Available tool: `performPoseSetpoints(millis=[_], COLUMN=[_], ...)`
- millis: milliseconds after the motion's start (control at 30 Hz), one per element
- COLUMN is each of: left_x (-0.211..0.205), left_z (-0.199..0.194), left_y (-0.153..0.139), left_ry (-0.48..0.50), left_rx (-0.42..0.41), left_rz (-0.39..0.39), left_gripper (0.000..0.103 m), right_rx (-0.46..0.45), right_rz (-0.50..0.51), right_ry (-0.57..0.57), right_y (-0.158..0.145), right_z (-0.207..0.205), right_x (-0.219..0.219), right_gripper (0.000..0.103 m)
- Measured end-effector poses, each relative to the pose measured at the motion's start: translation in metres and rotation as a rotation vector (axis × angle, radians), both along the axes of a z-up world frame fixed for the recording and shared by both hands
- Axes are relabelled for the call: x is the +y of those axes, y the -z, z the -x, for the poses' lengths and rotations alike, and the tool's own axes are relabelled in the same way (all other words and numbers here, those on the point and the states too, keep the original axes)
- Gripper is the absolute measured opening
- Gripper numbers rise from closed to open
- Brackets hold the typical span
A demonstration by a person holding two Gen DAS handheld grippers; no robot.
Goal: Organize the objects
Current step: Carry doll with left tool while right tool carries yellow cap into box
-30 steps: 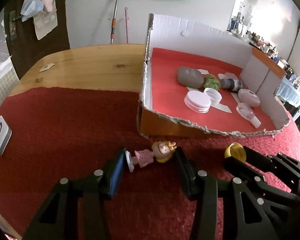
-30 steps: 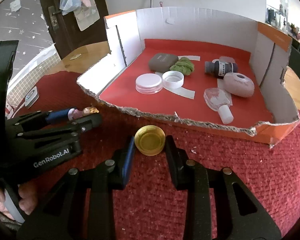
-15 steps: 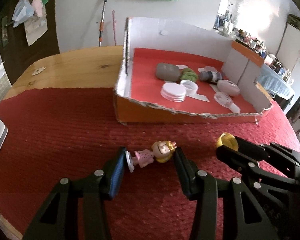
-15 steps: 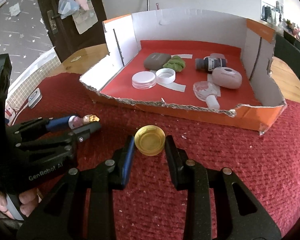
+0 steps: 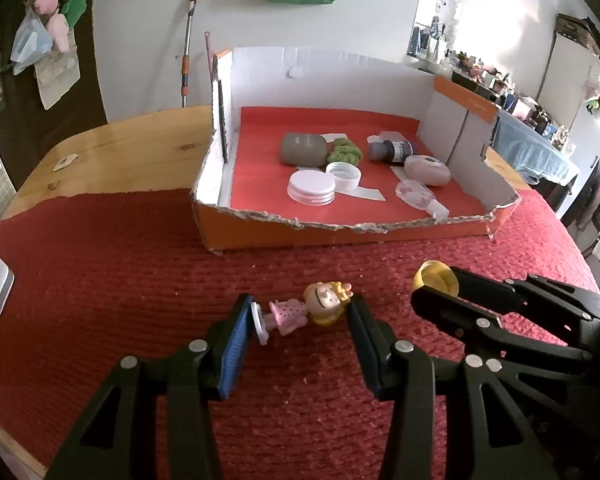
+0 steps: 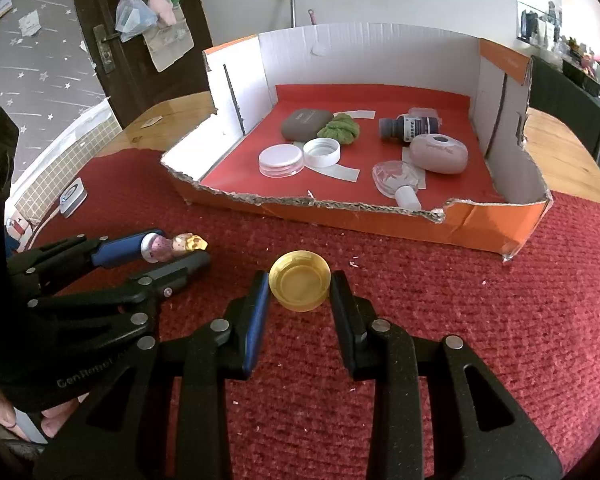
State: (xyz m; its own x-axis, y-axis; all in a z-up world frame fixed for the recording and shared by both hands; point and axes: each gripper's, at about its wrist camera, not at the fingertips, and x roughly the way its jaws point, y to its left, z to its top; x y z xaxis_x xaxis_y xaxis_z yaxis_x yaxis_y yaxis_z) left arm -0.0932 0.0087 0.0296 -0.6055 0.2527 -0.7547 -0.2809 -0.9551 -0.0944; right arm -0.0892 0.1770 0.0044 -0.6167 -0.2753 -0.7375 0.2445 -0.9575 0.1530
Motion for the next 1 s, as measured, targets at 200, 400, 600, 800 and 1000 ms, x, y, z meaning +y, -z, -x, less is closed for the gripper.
performPoseSetpoints(millis=[200, 400, 600, 800, 1000], left_x=[0.002, 0.000, 0.001, 0.010, 0.021], left_z=[-0.001, 0.001, 0.015, 0.046, 0.070], left_y=[-0.007, -0.023, -0.042, -0.045, -0.033], left_ry=[0.015, 0.024, 0.045, 0.105, 0.159], left_rx=[0.014, 0.050, 0.085, 0.036, -0.038], left_rz=[-0.001, -0.006, -0.011, -0.020, -0.009], left_gripper=[0.050, 0.050, 0.050, 0.050, 0.050], right_rx=[0.005, 0.023, 0.052, 0.006, -0.093], right_rz=[0.003, 0.037, 0.074, 0.094, 0.135], right_ry=[-0.008, -0.027, -0.036, -0.056, -0.075], right_y=[-0.006, -0.025, -0.051, -0.057, -0.042], right_z=[-0.003, -0.008, 0.001, 0.031, 0.061], right_x=[0.001, 0.009, 0.023, 0.032, 0.035], right_gripper=[0.030, 0.029, 0.029, 0.030, 0.029])
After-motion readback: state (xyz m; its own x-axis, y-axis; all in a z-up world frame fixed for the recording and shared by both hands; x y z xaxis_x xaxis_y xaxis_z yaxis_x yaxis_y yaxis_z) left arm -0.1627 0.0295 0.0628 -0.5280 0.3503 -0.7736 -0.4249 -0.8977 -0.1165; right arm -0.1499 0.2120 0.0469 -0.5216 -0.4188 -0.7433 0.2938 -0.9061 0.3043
